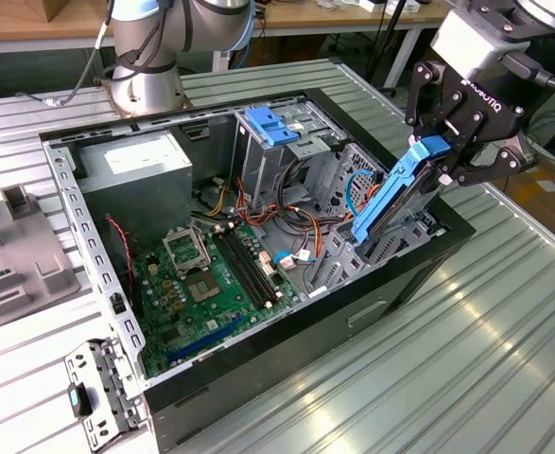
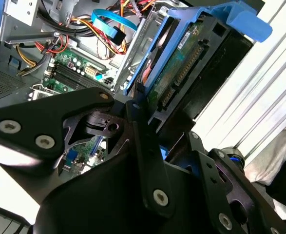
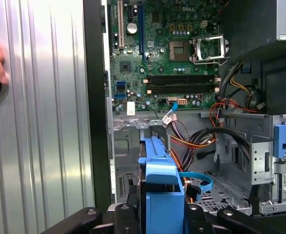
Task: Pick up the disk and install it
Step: 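Insert the disk into the insertion slot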
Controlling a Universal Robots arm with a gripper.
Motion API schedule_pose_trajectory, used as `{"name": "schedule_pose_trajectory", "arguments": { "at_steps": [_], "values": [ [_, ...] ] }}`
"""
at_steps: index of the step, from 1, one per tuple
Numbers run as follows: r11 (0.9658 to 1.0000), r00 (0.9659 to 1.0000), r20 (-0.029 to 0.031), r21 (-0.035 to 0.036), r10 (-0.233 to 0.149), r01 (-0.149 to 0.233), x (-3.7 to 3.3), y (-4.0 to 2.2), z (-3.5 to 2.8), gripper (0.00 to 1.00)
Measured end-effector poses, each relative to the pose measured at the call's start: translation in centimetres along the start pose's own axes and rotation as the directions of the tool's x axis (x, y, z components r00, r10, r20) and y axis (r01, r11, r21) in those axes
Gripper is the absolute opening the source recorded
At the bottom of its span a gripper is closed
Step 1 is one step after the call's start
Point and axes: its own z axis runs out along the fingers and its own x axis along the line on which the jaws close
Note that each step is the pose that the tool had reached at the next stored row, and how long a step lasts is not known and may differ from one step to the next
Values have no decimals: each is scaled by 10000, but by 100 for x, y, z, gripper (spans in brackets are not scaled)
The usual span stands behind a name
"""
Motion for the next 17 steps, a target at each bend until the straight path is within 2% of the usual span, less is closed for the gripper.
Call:
{"name": "schedule_pose_trajectory", "arguments": {
  "at_steps": [4, 6, 8, 17],
  "values": [
    [10000, 10000, 12, 1, 1, -1, -2, -1, -19, 36],
    [10000, 10000, 0, 0, 0, 0, -11, -6, -88, 36],
    [10000, 10000, 3, 1, -5, 5, -15, -8, -121, 36],
    [9997, 9997, 17, -29, -250, 250, -46, -7, -125, 36]
  ]
}}
